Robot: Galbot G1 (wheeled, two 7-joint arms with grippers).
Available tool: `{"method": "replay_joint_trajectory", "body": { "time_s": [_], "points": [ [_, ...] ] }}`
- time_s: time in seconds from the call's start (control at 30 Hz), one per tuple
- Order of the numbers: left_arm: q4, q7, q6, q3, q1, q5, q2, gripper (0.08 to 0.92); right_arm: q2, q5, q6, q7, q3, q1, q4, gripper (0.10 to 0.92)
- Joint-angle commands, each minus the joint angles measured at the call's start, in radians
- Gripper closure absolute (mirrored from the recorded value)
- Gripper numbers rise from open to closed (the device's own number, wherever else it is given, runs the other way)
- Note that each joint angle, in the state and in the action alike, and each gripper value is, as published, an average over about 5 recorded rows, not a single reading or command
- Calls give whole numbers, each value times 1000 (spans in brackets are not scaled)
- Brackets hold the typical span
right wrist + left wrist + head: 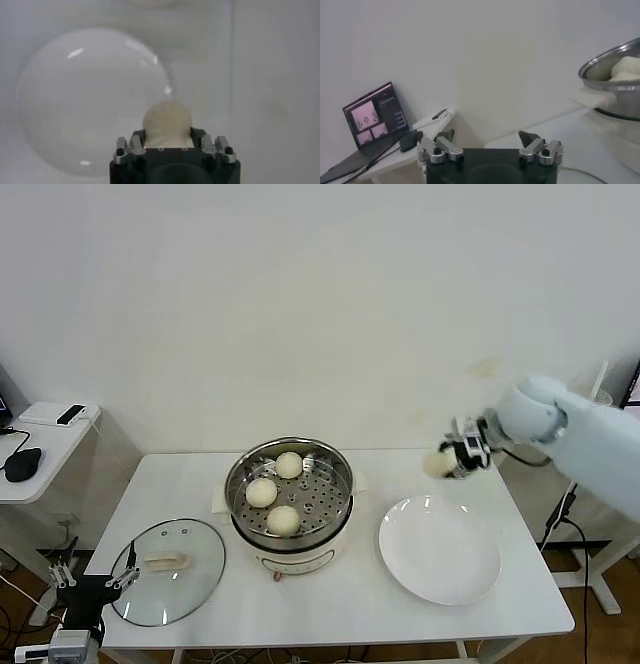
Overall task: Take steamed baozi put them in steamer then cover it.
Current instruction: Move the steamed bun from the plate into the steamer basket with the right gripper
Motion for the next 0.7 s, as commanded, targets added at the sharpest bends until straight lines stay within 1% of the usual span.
{"method": "replay_joint_trajectory", "body": {
  "time_s": [0.03, 0.2, 0.33, 0.5, 0.7],
  "points": [
    [6, 1, 1, -1, -5, -3, 2, 177, 295, 298, -124, 89, -215, 316, -3, 446],
    [10, 1, 2, -5, -12, -7, 0, 177, 453, 385, -182, 150, -211, 259, -62, 440],
    [15, 1, 1, -14, -8, -12, 3, 177, 540, 423, -215, 189, -212, 200, -114, 440],
    [16, 1, 1, -29, -2, -20, 1, 177, 592, 438, -238, 213, -230, 152, -153, 440],
    [17, 1, 0, -30, -3, -21, -7, 177, 603, 414, -269, 238, -246, 93, -182, 438]
  ]
}}
